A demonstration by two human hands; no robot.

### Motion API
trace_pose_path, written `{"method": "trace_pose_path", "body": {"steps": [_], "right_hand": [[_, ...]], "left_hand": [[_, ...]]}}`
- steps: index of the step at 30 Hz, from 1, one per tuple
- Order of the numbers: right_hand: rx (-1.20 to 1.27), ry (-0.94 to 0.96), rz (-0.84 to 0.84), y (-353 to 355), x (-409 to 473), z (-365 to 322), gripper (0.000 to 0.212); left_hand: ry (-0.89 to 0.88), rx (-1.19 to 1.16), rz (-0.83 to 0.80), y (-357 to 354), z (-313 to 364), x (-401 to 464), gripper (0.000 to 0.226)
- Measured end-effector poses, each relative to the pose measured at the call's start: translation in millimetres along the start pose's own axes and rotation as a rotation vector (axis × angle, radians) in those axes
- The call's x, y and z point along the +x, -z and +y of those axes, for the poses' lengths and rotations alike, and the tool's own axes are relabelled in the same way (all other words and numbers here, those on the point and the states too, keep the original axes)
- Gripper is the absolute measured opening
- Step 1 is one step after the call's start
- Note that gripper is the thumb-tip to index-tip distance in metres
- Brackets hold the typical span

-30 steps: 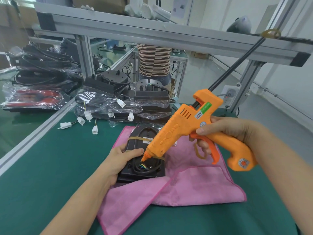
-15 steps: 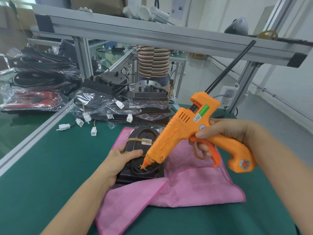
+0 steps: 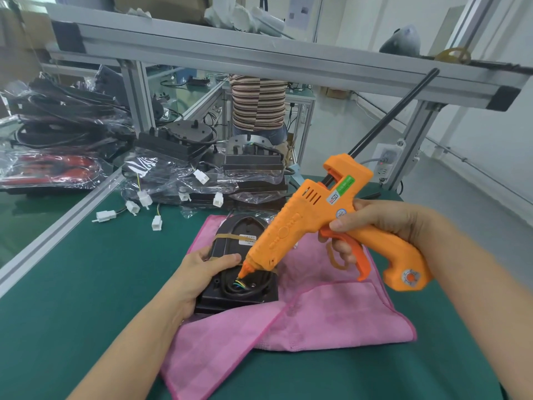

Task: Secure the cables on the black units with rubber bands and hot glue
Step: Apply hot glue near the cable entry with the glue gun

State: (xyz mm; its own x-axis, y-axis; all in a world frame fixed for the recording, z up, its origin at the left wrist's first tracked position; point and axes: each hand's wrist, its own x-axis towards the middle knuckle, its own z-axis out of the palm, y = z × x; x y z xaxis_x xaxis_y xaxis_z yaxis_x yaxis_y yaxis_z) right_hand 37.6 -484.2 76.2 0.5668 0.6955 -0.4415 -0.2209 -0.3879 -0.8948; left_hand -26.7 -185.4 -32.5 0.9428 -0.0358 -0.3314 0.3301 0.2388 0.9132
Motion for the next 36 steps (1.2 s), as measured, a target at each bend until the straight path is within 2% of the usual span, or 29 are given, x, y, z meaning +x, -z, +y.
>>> {"method": "trace_pose_path", "body": {"steps": [15,21,24,27,33,36], "right_hand": [[0.007,-0.003,-0.010,-3.9,-0.8,-2.4,0.035],[-0.002,-0.004,-0.034,-8.2,-5.2,-5.0,0.035],[0.037,0.016,-0.038,-9.8,-12.5,-3.8,0.025],[0.097,0.082,0.086,-9.1,-24.3,4.4,0.024],[0.238,0.221,0.530,-4.6,-37.6,42.1,0.031],[0.367,0.227,0.629,-1.3,-37.7,64.8,0.036]], "left_hand": [[-0.008,0.007,0.000,1.0,-0.5,-0.1,0.022],[-0.005,0.007,-0.010,2.4,-1.7,1.3,0.030],[-0.003,0.016,-0.017,3.9,-2.7,1.7,0.047],[-0.011,0.030,-0.027,6.7,-4.1,2.5,0.053],[-0.042,0.051,-0.112,15.9,-7.5,1.4,0.057],[-0.053,0.024,-0.168,22.6,-9.6,0.5,0.052]]}}
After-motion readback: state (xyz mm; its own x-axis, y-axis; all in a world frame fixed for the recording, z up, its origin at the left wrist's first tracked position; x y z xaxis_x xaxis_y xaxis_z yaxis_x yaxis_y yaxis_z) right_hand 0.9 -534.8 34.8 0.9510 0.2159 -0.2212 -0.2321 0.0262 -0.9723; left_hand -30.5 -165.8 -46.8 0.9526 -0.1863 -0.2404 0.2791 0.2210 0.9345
